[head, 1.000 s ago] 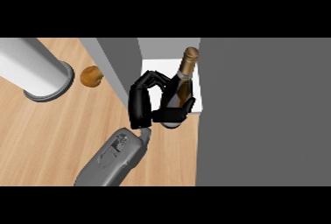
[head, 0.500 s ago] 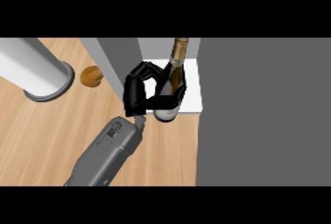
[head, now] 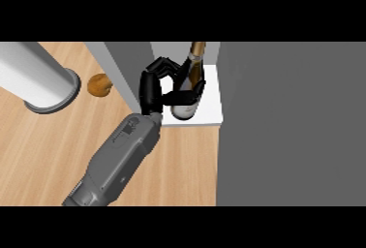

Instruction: Pick up the wine, place it into the cabinet and close the cabinet

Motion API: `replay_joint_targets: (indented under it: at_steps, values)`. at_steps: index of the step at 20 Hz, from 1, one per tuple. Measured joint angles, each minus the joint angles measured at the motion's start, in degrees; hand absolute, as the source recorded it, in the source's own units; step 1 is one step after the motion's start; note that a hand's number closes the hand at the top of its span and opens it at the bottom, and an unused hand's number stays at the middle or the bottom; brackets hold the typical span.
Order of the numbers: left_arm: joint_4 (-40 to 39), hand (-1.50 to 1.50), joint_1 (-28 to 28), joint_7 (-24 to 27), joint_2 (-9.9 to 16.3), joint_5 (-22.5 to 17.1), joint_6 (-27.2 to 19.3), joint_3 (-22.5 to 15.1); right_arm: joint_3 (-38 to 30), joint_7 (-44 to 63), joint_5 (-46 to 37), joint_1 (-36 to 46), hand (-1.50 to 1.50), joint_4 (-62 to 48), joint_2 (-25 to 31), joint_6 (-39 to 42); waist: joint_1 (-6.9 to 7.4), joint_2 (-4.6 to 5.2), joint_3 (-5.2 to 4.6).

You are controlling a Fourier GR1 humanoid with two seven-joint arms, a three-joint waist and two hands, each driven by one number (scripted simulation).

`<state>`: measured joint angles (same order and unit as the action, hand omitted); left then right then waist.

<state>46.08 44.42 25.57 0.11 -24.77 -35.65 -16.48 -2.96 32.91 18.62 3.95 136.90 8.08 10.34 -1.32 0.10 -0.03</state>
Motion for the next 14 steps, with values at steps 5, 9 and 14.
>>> replay_joint_targets:
  at_steps: [5,9,14]
  values:
    - [-7.0,1.50,4.1,4.6,-0.1,-0.3,0.6,2.3,0.2,0.7,0.0,1.6,-1.50,-0.1,0.2,-0.8,-0.20,0.05,0.00]
    - [-12.5,1.50,8.0,7.5,0.0,0.0,0.1,4.4,-0.6,-0.3,0.1,1.3,-1.50,-0.4,0.3,0.0,-0.39,0.19,0.00]
    - [-17.7,1.50,11.5,10.7,-0.1,-0.1,-0.2,6.9,-1.5,-1.2,0.4,-0.5,-1.50,-0.3,0.5,1.4,-0.69,0.22,0.02]
